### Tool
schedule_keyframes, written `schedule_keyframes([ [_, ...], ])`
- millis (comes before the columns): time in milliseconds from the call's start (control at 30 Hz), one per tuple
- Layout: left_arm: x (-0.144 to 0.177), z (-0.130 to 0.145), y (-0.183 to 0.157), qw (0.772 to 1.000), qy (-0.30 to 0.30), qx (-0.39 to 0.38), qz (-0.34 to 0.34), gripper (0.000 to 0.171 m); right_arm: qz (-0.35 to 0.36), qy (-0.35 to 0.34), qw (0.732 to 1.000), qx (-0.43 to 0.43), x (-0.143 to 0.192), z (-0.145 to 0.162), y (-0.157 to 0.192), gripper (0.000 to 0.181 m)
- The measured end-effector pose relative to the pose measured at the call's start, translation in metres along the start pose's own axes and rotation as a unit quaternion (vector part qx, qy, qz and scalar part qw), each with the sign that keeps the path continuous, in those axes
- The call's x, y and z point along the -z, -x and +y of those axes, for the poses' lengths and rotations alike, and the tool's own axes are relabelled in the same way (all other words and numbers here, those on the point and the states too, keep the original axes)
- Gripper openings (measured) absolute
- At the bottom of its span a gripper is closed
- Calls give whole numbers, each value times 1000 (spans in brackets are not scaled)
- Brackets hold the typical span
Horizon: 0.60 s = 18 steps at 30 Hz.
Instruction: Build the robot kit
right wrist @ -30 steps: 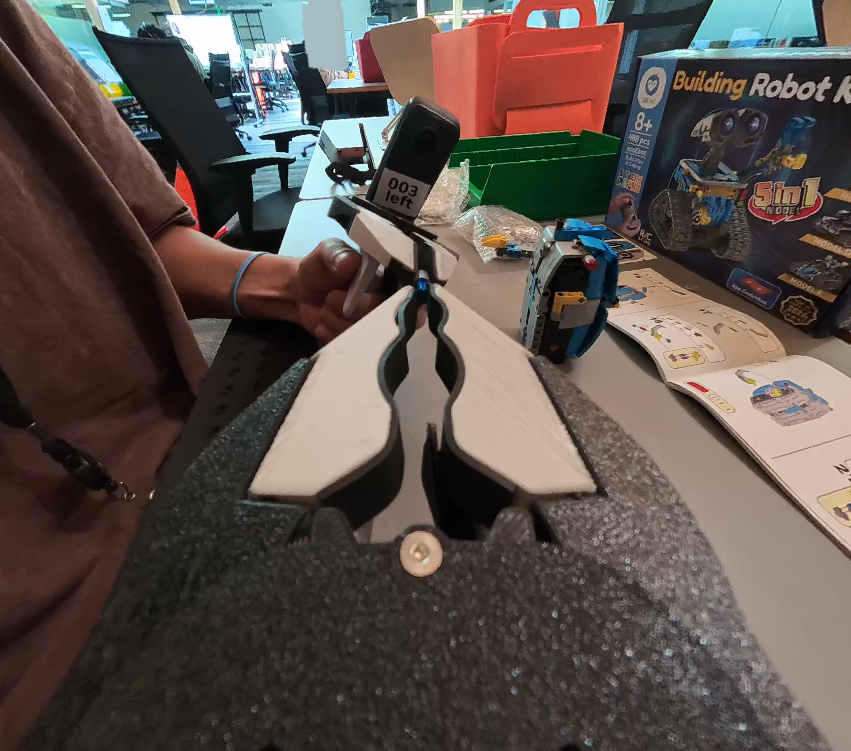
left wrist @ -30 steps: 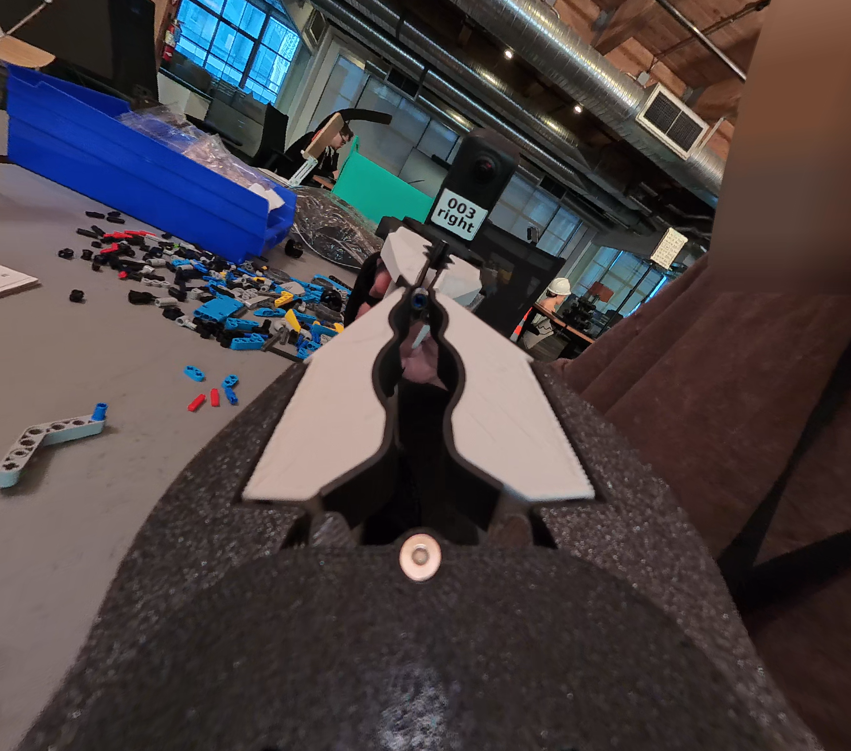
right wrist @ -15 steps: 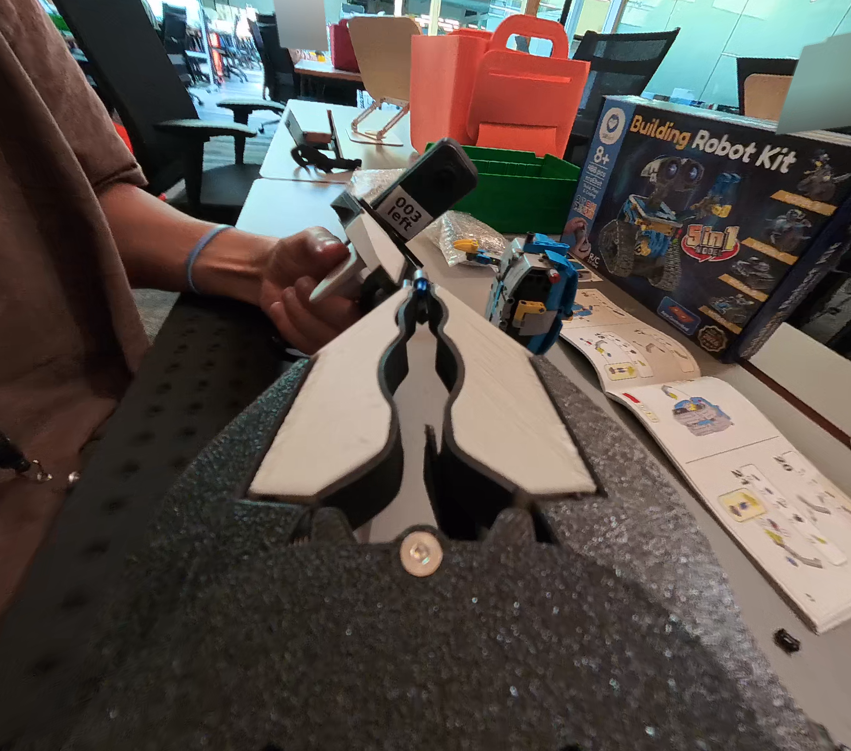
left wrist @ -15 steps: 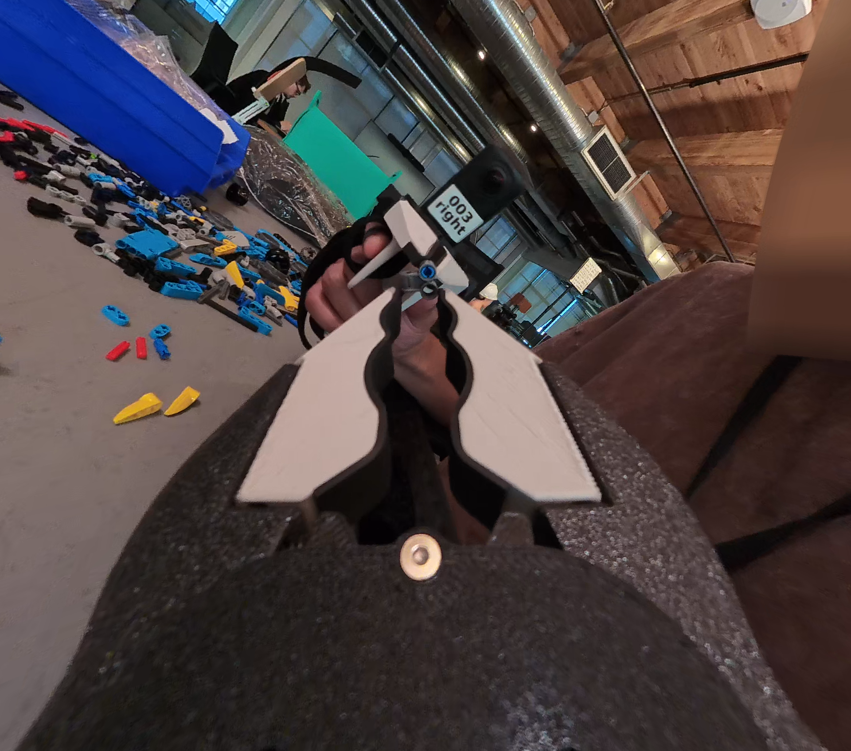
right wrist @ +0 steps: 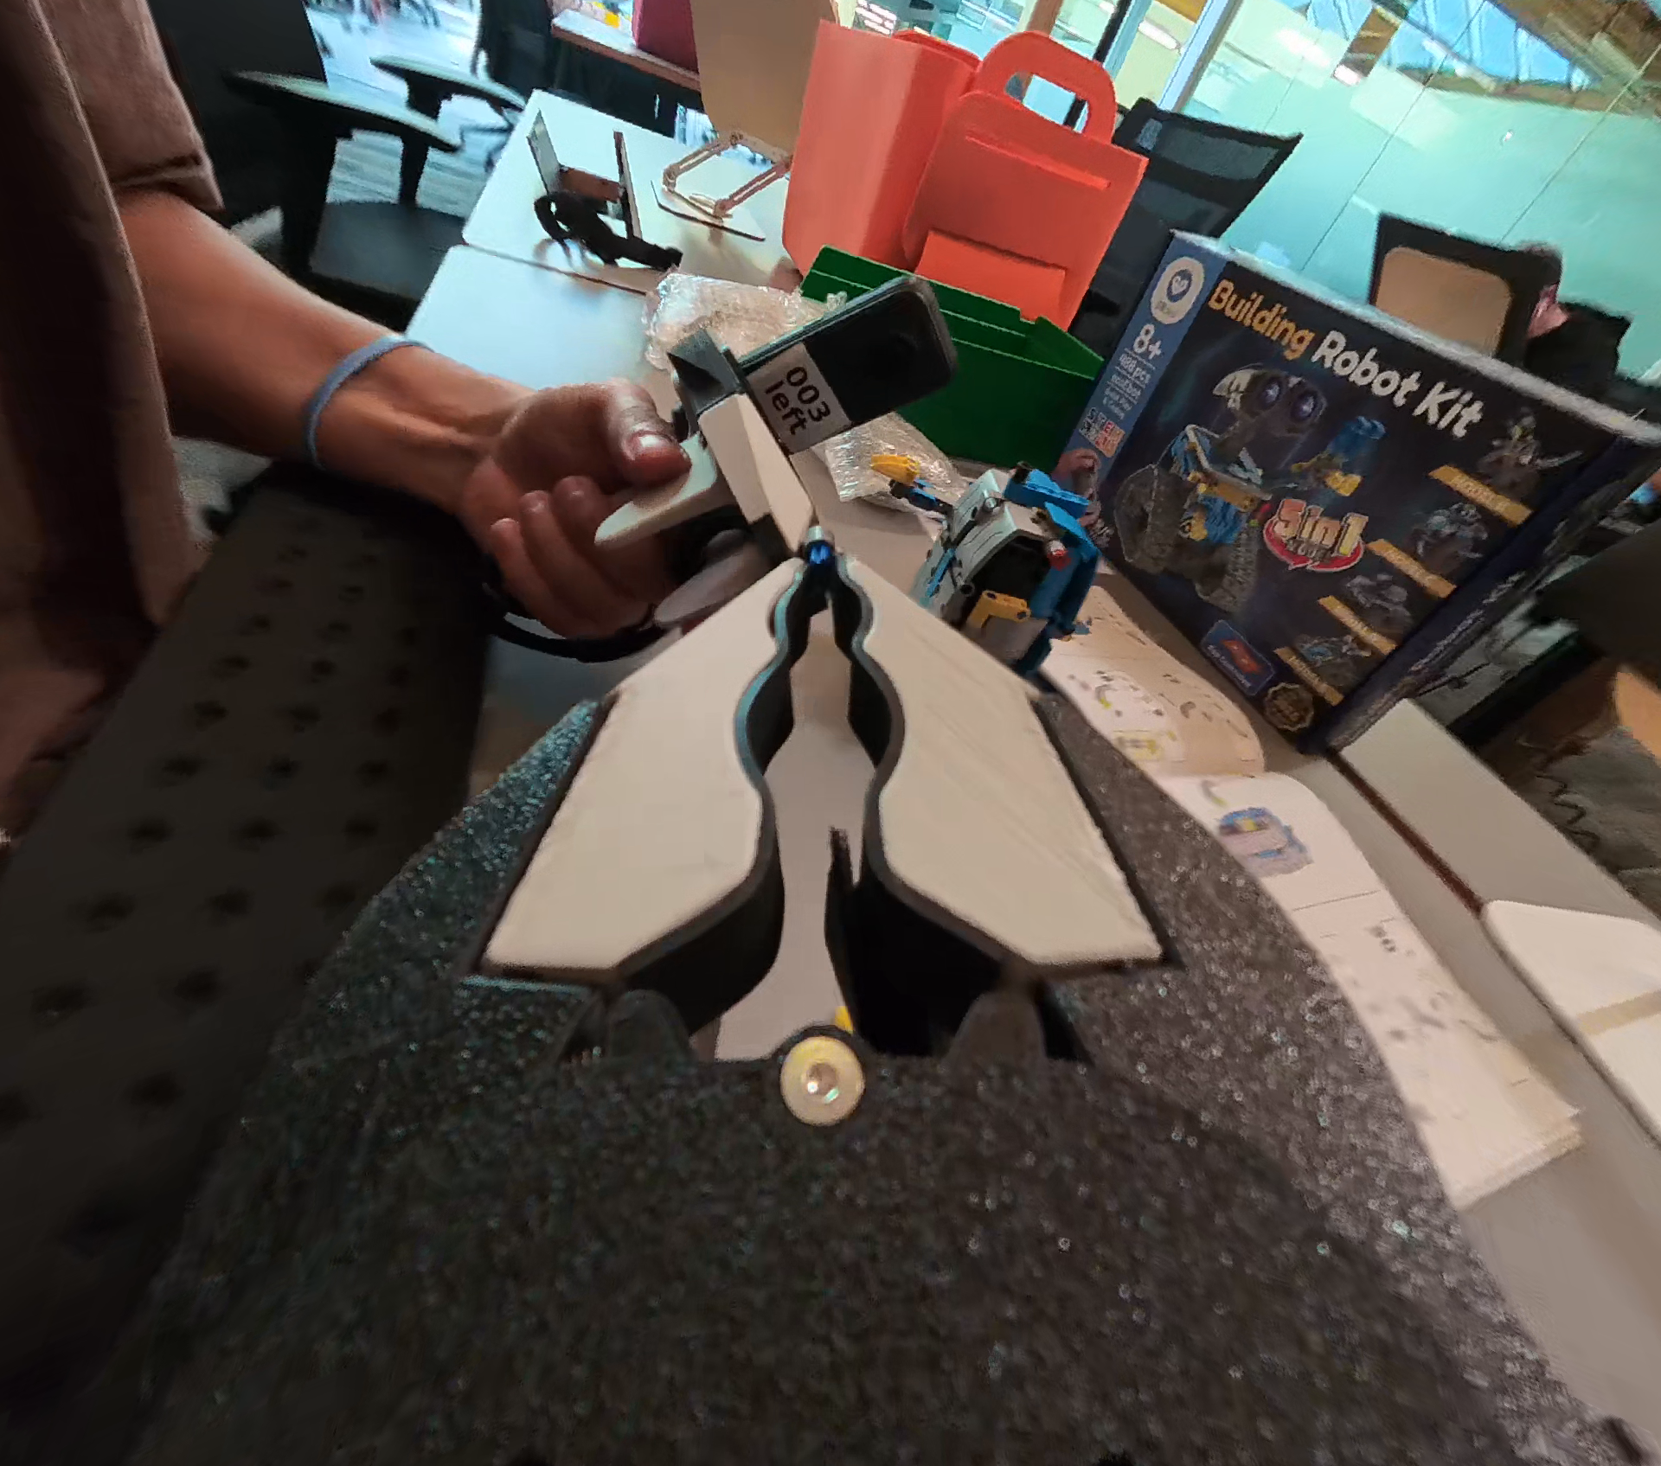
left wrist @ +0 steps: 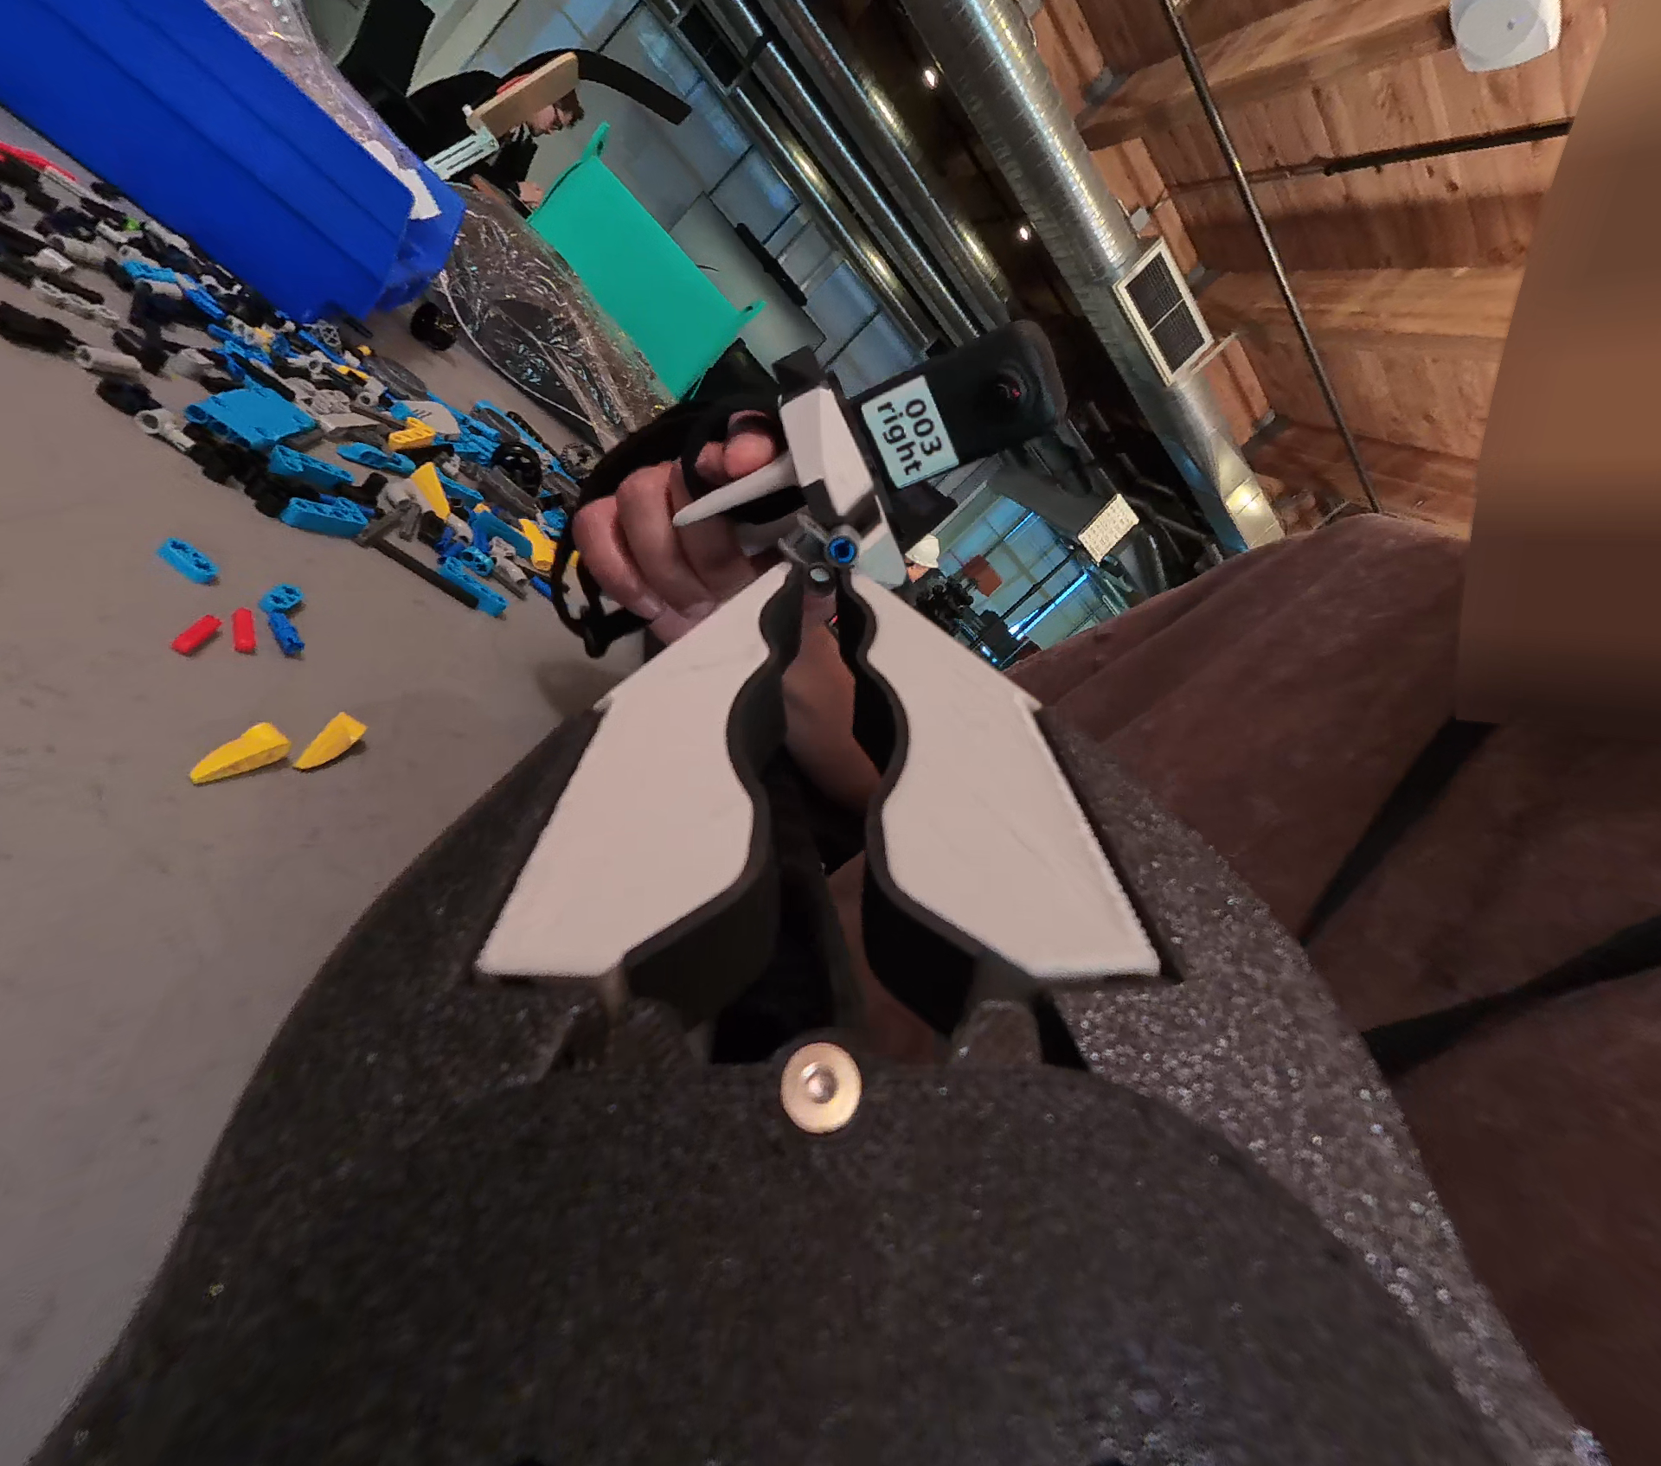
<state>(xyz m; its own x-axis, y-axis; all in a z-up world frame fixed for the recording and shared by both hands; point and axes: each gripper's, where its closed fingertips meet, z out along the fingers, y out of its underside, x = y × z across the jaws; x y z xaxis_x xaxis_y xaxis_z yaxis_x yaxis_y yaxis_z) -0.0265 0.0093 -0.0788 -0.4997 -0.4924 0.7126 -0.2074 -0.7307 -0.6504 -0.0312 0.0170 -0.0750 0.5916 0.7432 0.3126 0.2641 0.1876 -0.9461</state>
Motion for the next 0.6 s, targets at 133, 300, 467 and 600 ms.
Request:
schedule_keyframes([
  [133, 1, -3, -3, 1000, -7, -14, 3, 6, -16, -20, 997, -69, 9, -3, -7, 2],
  [300, 5, -11, -9, 999, -30, -27, 12, 6, 25, 12, 992, -120, 40, 12, -46, 11],
  [467, 7, -14, -6, 997, -39, -63, -11, 6, 21, 270, 948, -168, 69, 113, -47, 25],
  [600, 10, -20, -8, 996, -57, -61, -5, 7, 12, 353, 926, -130, 69, 146, -35, 16],
])
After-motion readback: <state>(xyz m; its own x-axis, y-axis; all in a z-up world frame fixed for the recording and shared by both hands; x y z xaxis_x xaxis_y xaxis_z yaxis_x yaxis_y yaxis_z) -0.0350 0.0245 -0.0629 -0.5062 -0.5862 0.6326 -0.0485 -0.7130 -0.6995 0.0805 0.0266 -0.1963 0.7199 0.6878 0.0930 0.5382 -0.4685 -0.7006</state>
